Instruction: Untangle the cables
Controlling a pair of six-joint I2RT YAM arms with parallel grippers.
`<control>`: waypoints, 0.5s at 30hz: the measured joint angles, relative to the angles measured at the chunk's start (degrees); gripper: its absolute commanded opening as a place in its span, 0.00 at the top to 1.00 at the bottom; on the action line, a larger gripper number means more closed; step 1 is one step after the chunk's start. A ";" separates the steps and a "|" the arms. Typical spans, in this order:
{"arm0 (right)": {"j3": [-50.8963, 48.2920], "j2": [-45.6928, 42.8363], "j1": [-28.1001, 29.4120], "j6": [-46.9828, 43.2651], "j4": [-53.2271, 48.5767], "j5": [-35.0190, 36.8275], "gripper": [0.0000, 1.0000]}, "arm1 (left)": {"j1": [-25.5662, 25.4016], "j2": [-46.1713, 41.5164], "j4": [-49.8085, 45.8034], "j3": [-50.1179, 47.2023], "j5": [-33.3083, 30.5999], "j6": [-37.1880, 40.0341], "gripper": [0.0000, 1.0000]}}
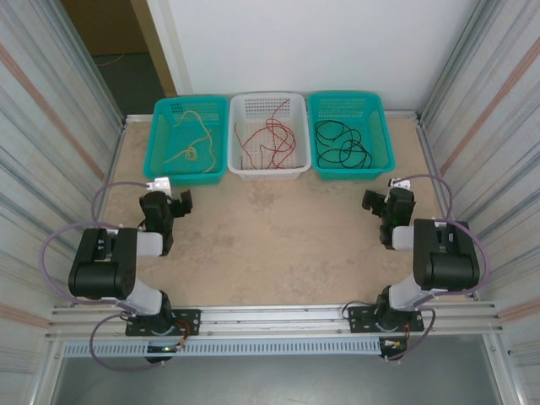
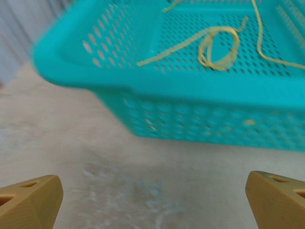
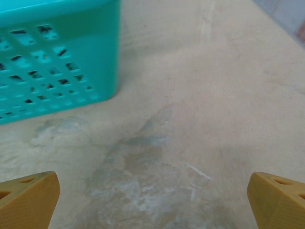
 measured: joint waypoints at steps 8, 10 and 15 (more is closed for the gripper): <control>0.44 0.09 1.92 -1.31 2.67 -5.73 0.01 | -1.20 0.02 0.87 0.11 1.60 1.27 0.01; 0.44 0.09 2.27 -1.49 2.75 -5.77 0.01 | -2.25 0.02 0.79 0.28 1.33 1.64 0.01; 0.44 0.09 2.40 -2.10 2.80 -5.95 0.01 | -2.56 0.02 0.79 0.59 1.31 2.40 0.01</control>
